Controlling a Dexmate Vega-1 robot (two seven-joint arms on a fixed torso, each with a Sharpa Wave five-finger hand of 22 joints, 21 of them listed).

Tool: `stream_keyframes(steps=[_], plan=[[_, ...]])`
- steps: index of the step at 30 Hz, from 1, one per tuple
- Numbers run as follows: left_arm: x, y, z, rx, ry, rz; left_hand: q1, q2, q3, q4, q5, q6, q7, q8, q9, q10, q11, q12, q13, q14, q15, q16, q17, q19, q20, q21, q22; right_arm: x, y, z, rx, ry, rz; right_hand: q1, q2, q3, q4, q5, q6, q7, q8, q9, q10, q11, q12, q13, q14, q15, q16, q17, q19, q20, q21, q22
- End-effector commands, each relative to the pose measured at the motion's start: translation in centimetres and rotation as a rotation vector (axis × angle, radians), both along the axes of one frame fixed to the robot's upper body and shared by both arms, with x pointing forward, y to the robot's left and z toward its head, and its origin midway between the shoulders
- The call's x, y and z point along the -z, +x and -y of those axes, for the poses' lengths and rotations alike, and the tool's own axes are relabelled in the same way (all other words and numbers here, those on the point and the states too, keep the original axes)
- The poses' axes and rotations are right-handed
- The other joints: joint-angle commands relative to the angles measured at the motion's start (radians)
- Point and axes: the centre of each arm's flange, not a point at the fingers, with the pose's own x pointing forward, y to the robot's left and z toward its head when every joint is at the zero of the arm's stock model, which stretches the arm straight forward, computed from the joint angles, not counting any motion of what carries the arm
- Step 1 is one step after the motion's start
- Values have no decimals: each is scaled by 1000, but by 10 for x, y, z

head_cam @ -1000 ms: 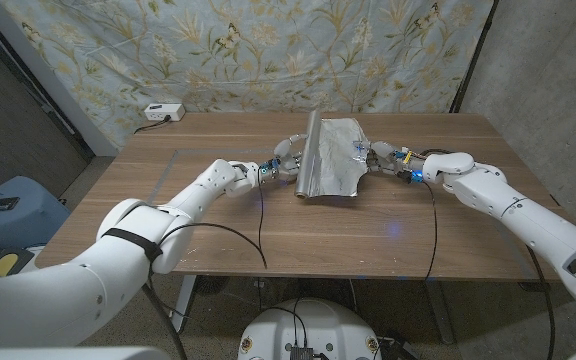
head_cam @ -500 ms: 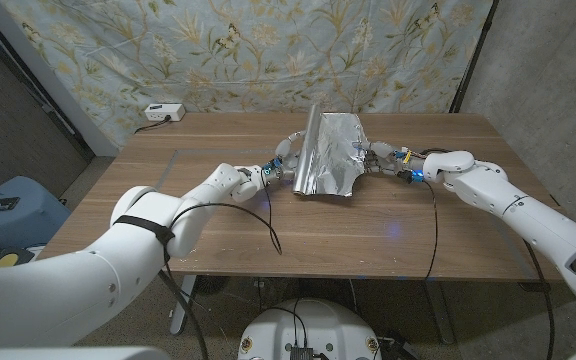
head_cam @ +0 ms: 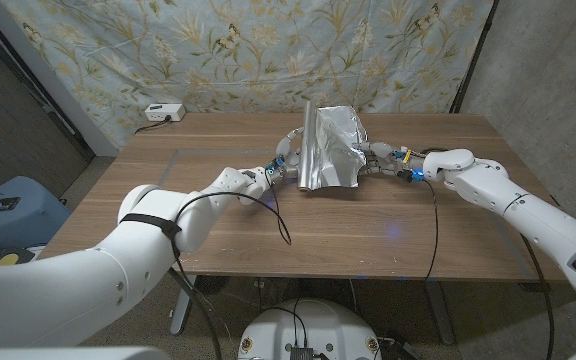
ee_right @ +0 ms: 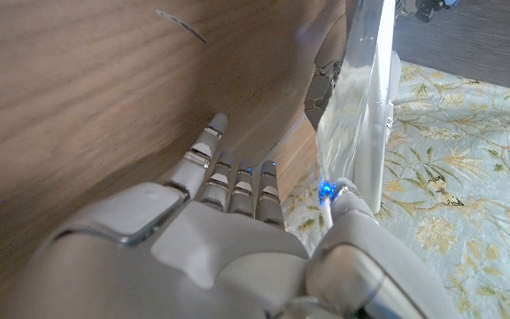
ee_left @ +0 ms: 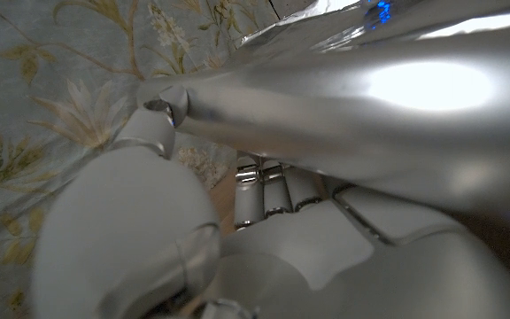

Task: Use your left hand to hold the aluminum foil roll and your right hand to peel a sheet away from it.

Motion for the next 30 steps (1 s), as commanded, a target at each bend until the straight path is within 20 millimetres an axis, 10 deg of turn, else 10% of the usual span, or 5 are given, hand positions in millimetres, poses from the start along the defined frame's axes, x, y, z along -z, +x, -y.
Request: stream_keyframes(steps=[1, 30], plan=[[16, 0, 9, -17, -73, -60, 40, 64, 82, 73, 5, 78, -83, 180, 199, 94, -100, -6, 4, -4, -13, 0, 6, -3, -5, 5, 3, -1, -1, -2, 2, -28, -19, 4, 9, 0, -7, 3, -8, -2, -2, 2, 0, 4, 0, 5, 5, 4, -3, 2, 8, 5, 3, 2], [21, 2, 11, -45, -54, -88, -3, 61, 67, 85, -5, -48, -64, 117, 176, -36, -50, -71, 6, -74, 22, -39, 10, -50, 21, 3, 0, 3, -6, -8, 13, -46, -50, 5, 17, 0, -10, 3, -10, 0, -1, 2, -2, 5, 1, 5, 6, 4, -2, 1, 16, 11, 3, 2]])
